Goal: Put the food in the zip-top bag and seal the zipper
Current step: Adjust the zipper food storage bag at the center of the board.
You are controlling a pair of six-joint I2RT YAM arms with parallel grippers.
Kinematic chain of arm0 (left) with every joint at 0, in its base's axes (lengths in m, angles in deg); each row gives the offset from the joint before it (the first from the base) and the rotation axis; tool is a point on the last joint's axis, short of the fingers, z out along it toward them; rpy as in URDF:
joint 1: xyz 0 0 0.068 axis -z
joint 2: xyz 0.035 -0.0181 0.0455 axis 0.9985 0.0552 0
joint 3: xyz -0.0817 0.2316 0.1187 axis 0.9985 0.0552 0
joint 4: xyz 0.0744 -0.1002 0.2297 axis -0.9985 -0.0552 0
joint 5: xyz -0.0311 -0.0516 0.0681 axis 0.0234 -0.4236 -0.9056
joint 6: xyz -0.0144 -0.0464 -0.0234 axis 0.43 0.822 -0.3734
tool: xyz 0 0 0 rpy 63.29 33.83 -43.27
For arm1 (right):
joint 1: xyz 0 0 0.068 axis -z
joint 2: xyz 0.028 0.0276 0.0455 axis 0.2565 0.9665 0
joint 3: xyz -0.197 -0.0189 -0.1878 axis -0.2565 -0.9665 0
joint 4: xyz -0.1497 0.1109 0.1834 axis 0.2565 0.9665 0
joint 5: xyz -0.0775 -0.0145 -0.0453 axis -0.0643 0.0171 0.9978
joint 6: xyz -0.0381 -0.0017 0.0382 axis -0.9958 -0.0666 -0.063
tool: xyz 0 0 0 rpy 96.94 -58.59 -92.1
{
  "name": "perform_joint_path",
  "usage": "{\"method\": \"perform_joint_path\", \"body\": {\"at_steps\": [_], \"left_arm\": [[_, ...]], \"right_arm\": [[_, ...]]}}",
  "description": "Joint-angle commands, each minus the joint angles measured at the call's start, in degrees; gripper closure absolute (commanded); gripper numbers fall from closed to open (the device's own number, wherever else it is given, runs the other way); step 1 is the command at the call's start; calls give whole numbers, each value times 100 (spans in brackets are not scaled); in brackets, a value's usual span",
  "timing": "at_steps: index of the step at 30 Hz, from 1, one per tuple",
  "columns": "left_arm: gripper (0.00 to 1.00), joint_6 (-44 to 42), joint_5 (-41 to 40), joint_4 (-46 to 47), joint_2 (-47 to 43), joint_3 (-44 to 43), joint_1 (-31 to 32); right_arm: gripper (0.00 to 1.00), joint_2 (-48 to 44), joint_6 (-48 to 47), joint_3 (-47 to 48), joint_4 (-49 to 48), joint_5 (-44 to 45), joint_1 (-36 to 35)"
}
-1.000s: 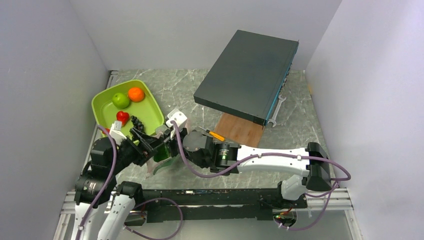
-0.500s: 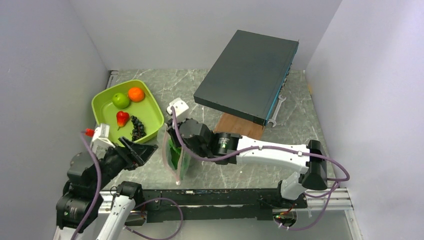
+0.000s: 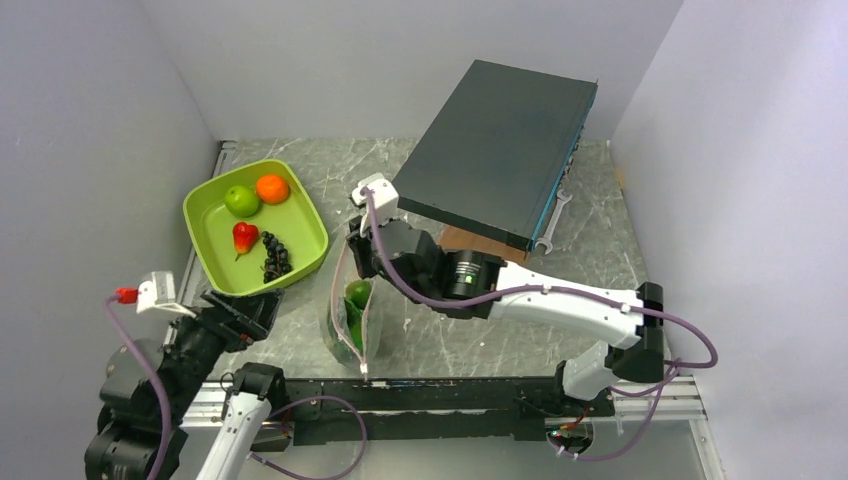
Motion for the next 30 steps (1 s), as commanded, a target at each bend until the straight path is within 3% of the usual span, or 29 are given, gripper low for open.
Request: {"method": "perform_joint_path", "body": {"at_steps": [1, 4, 9, 18, 21, 25, 30], "left_arm": [[10, -198, 77, -288, 513, 359, 5], [10, -380, 151, -266, 830, 553, 4], [5, -698, -393, 301, 1177, 763, 0], [4, -1389, -1312, 1023, 2997, 500, -176], [4, -1683, -935, 1525, 3456, 567, -864], [3, -1646, 313, 2473, 4181, 898, -2258], [4, -1583, 476, 3098, 5591, 584, -2898]], "right_arm": [[100, 190, -51, -267, 193, 615, 125], [100, -236, -192, -738, 111, 642, 160], [100, -1181, -316, -1145, 368, 565, 160], [100, -2307, -401, -1241, 991, 797, 160], [100, -2438, -553, -1455, 708, 662, 156], [100, -2195, -844, -2001, -282, 346, 251], [100, -1306, -805, -2000, -1173, -554, 627]]}}
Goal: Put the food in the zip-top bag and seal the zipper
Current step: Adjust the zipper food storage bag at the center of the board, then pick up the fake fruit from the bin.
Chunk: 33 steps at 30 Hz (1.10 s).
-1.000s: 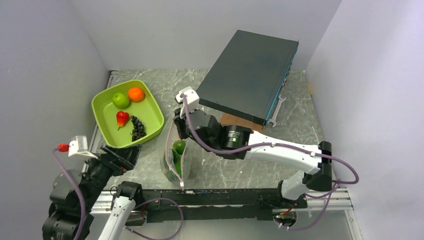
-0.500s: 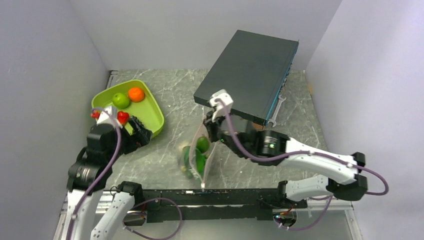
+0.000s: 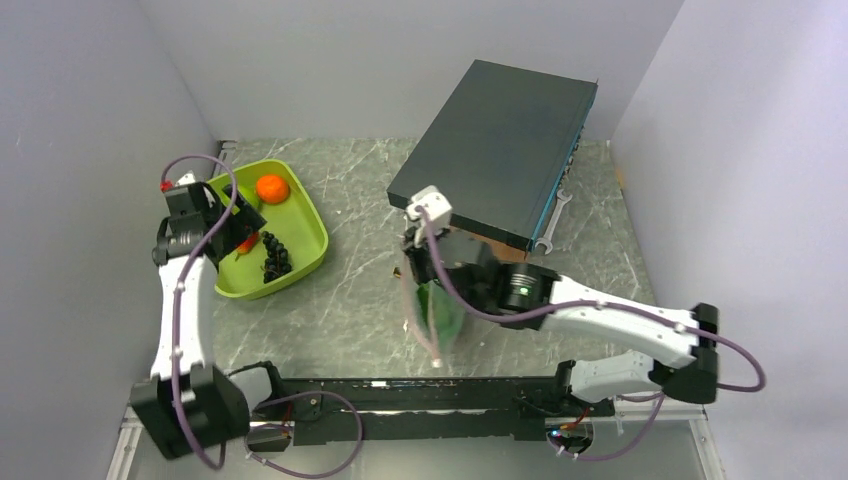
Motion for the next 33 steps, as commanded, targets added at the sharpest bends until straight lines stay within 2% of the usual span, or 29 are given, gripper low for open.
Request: {"method": "perform_joint_path", "body": {"at_steps": [1, 3, 5, 8, 11, 15, 23, 28, 30, 33], "left_arm": [[4, -69, 434, 973, 1101, -355, -352], [5, -105, 596, 1101, 1786, -677, -473], [7, -339, 315, 819, 2528, -1233, -503], [11, -890, -137, 297, 3554, -1994, -511], [15, -1426, -453, 198, 4138, -2234, -501], [15, -1867, -722, 641, 4172, -1841, -495], [19, -1827, -958, 303, 4673, -2133, -469], [19, -1958, -529, 411, 5056, -2317, -362], [28, -2041, -447, 379, 5182, -2423, -321], [49, -2045, -380, 263, 5228, -2516, -311]], "right_arm": [[100, 728, -102, 44, -1382, -860, 300], [100, 1143, -47, 196, -1441, -1048, 515], [100, 1364, 63, 318, -1370, -1184, 669], [100, 1319, 200, 197, -1454, -1383, 854], [100, 1164, 244, 11, -1539, -1559, 948], [100, 1065, 265, -106, -1542, -1672, 1025], [100, 1007, 339, -171, -1565, -1830, 1042], [100, 1006, 335, -81, -1459, -1803, 1041], [100, 992, 356, -50, -1417, -1804, 1044], [100, 989, 406, -23, -1427, -1853, 1045]]}}
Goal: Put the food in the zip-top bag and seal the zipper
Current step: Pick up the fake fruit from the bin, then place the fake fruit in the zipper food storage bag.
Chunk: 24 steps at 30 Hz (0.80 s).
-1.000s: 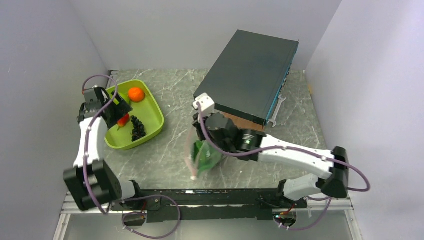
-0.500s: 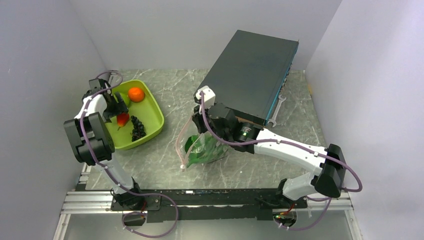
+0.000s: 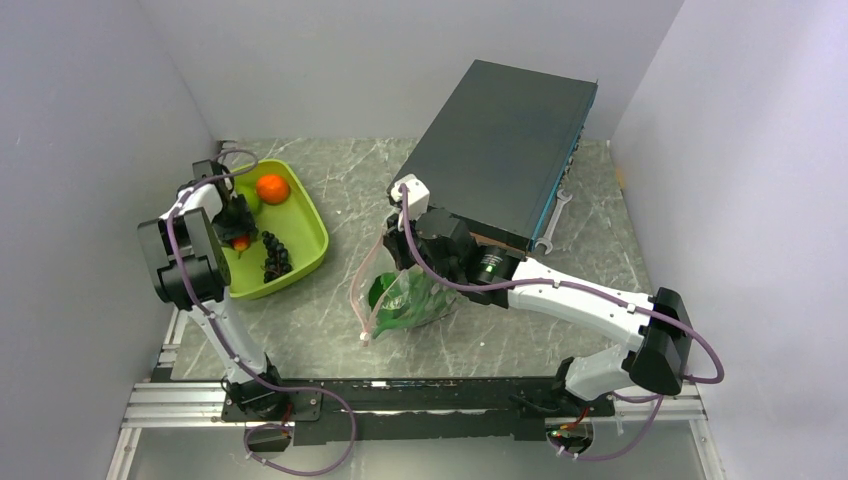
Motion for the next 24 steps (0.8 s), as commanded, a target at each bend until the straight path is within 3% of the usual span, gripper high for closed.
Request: {"method": "perform_joint_path", "body": {"at_steps": [1, 5, 9, 12, 16, 18, 24], "left_arm": [[56, -164, 204, -54, -71, -297, 70], [73, -159, 7, -86, -511, -199, 179], [79, -126, -372, -418, -1194, -31, 423], [79, 7, -140, -660, -1972, 269, 662], [84, 234, 1285, -828, -3313, 1097, 1072], [82, 353, 2209, -789, -4100, 1632, 1351], [77, 1282, 3647, -631, -6351, 2823, 2229]], "right_arm": [[100, -190, 141, 205, -189, -93, 22], [100, -207, 210, 243, -141, -131, 30], [100, -142, 258, 300, -10, -52, 18], [100, -104, 308, 344, 48, -25, 21], [100, 29, 353, 478, 103, 80, 22], [100, 104, 332, 570, 142, 158, 20], [100, 343, 260, 764, 199, 308, 15]]}}
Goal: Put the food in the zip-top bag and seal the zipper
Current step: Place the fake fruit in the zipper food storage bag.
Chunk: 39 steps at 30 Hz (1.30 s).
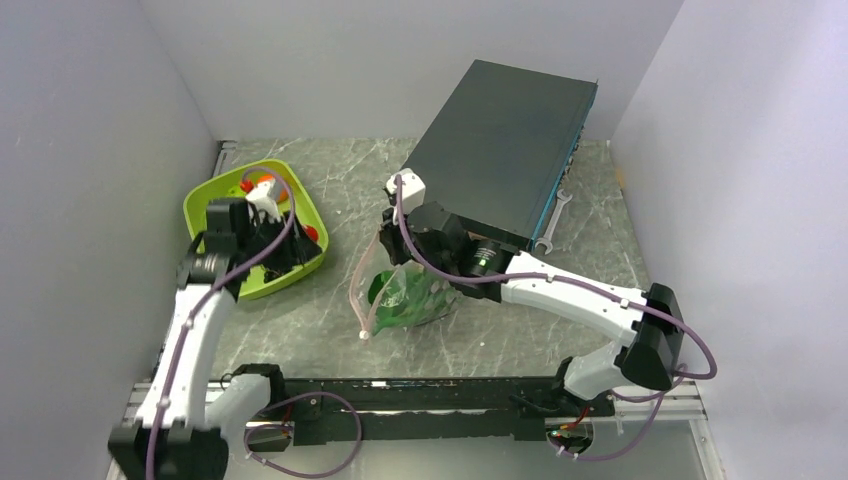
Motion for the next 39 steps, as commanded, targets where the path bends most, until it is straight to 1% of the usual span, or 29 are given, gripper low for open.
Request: {"method": "perform_joint_path", "body": {"at_steps": [1, 6, 9, 11, 12, 14, 18, 19, 21, 23, 27, 28, 30, 32, 39], "left_arm": [[77, 886, 1642, 99, -1205, 663, 586], [79, 1419, 1579, -8, -2015, 854, 1505], [78, 1676, 1654, 170, -2189, 764, 2018], [78, 1791, 1644, 214, -2112, 622, 2391], [78, 1829, 1509, 179, -2040, 525, 2561], [79, 1892, 1207, -8, -1828, 270, 2830], [77, 1893, 1046, -178, -1236, -28, 3253], [78, 1896, 1027, -232, -1080, -40, 3312], [83, 1925, 794, -403, -794, -116, 3364], [84, 2073, 561, -320, -871, -24, 3373], [78, 2367, 657, 250, -1223, 316, 3364], [76, 2429, 719, 346, -1255, 374, 3357], [74, 2507, 904, 489, -1191, 470, 3364], [74, 2521, 1080, 548, -1025, 517, 3359], [75, 2534, 1049, 645, -498, 434, 3346]], "right_arm": [[100, 163, 14, 432, -41, 215, 6], [100, 255, 47, 486, 4, 228, 2], [100, 304, -16, 539, 82, 283, -60], [100, 293, -92, 525, 52, 364, -158], [100, 281, -116, 512, 11, 366, -183], [100, 243, -188, 479, -70, 367, -259], [100, 159, -444, 385, -299, 569, -484], [100, 116, -471, 338, -379, 590, -525], [100, 52, -450, 241, -538, 611, -547], [100, -45, -384, 180, -613, 664, -553], [100, -255, -381, -6, -834, 620, -551], [100, -321, -424, -61, -946, 490, -552], [100, -425, -504, -175, -1179, 207, -550], [100, -536, -597, -321, -1387, 17, -549], [100, -817, -700, -683, -1713, -362, -559]]}}
